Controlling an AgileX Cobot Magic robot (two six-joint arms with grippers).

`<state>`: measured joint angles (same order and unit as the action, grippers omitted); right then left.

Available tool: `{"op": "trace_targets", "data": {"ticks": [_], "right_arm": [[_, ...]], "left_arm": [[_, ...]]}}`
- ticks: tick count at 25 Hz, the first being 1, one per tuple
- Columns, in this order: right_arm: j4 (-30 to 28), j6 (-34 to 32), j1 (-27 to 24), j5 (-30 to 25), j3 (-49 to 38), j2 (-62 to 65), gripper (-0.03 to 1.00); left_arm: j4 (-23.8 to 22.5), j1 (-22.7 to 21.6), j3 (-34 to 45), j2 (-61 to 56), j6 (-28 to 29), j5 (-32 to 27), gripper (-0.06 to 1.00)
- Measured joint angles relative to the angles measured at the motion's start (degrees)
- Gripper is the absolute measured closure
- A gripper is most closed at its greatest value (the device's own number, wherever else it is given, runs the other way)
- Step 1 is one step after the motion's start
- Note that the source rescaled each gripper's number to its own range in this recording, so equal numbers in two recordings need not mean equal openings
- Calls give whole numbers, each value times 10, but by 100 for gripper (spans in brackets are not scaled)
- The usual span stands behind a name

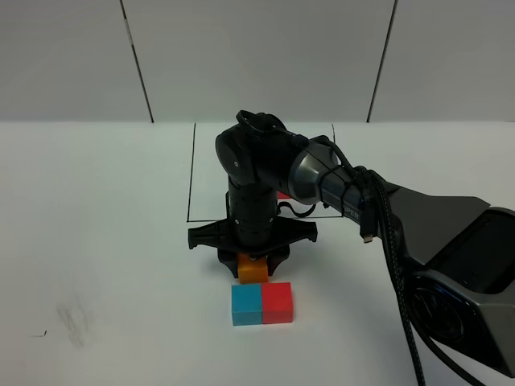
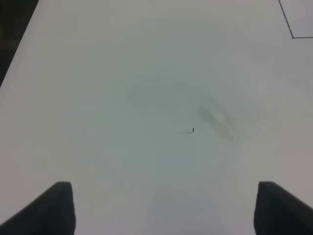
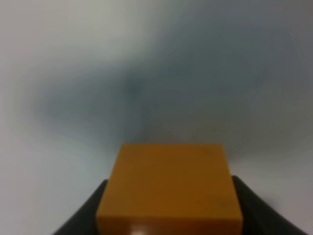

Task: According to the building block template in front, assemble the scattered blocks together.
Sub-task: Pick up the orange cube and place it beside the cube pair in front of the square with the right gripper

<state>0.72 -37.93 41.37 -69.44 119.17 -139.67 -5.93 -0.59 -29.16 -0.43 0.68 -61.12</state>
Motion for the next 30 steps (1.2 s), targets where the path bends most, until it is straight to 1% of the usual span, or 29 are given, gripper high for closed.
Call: {"op": "trace_targets", "data": {"ticks": [8, 30], "right_arm": [[4, 9, 12, 0, 0, -2, 94], [5, -6, 13, 1, 0, -16, 94]], "left_arm": [[0, 0, 0, 0, 0, 1, 15], [0, 0, 0, 0, 0, 1, 15]]}}
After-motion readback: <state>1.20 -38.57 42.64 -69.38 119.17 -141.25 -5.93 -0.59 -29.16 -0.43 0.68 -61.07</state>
